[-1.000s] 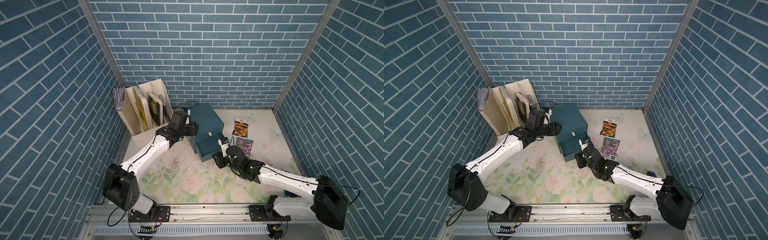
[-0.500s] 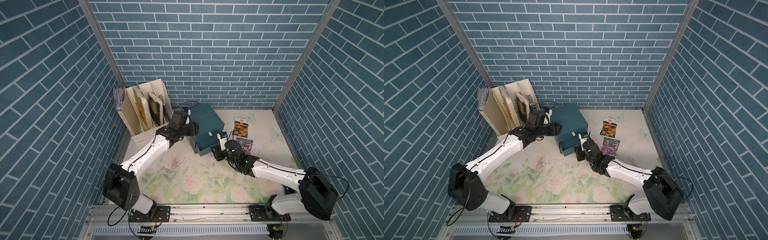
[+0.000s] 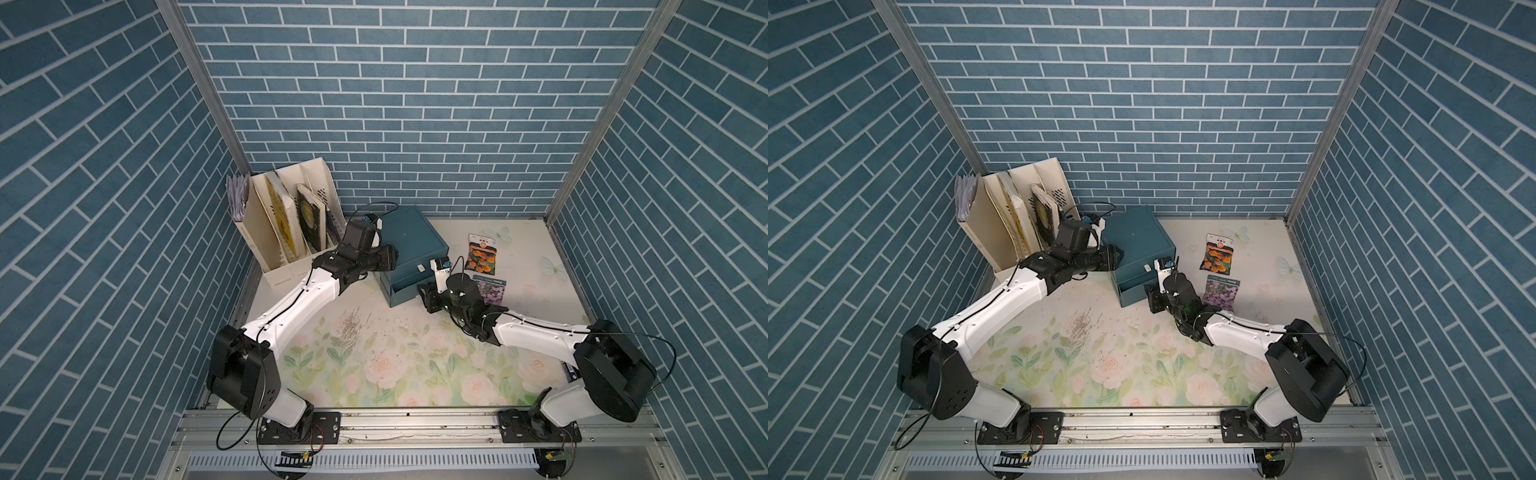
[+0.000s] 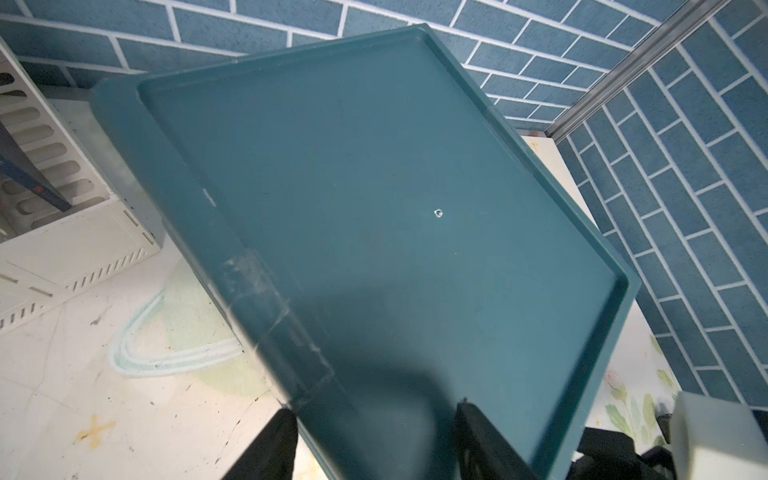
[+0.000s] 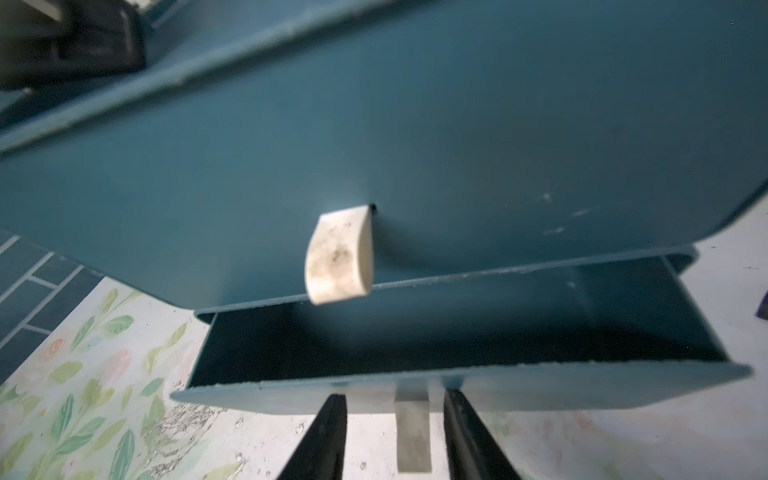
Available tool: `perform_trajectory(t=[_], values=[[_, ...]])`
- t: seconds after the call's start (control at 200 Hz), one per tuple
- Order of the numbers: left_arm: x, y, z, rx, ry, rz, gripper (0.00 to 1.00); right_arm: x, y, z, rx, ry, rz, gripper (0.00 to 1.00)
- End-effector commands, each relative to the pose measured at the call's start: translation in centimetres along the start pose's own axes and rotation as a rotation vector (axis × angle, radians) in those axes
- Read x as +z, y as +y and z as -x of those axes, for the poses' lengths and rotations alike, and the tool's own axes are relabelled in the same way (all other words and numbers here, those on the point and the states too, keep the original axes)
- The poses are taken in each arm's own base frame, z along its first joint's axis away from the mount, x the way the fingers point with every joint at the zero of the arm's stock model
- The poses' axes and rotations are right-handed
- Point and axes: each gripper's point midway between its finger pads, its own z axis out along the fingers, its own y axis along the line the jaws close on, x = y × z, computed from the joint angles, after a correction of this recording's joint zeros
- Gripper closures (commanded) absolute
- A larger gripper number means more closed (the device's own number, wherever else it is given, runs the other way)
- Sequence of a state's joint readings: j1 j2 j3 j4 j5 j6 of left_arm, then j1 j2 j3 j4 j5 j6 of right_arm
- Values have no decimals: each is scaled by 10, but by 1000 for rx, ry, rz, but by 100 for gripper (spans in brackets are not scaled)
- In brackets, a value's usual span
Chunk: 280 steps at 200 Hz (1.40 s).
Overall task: Take the seed bags out of the drawer
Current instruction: Close the drawer in the storage box.
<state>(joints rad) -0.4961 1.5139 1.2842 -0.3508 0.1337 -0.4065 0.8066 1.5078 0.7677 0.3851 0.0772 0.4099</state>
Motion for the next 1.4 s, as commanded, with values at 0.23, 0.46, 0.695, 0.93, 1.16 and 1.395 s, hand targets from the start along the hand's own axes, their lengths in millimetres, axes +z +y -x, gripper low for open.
perform_trajectory(t=[0.23, 0.46, 0.695, 0.93, 1.16, 1.395], values=[[17, 13, -50, 36, 187, 33, 36, 19, 10, 24, -21, -73, 36, 59], [18, 13, -53, 44, 199, 29, 36, 27, 10, 24, -16, -76, 34, 59], [18, 14, -54, 46, 203, 30, 36, 23, 6, 20, 8, -67, 24, 59], [18, 15, -52, 43, 194, 38, 36, 4, 3, -10, 67, 26, 46, 54], [18, 15, -52, 40, 194, 36, 36, -10, 10, -44, 191, 139, 157, 48], [18, 16, -54, 38, 197, 35, 36, 2, 16, -55, 330, 171, 285, 49]])
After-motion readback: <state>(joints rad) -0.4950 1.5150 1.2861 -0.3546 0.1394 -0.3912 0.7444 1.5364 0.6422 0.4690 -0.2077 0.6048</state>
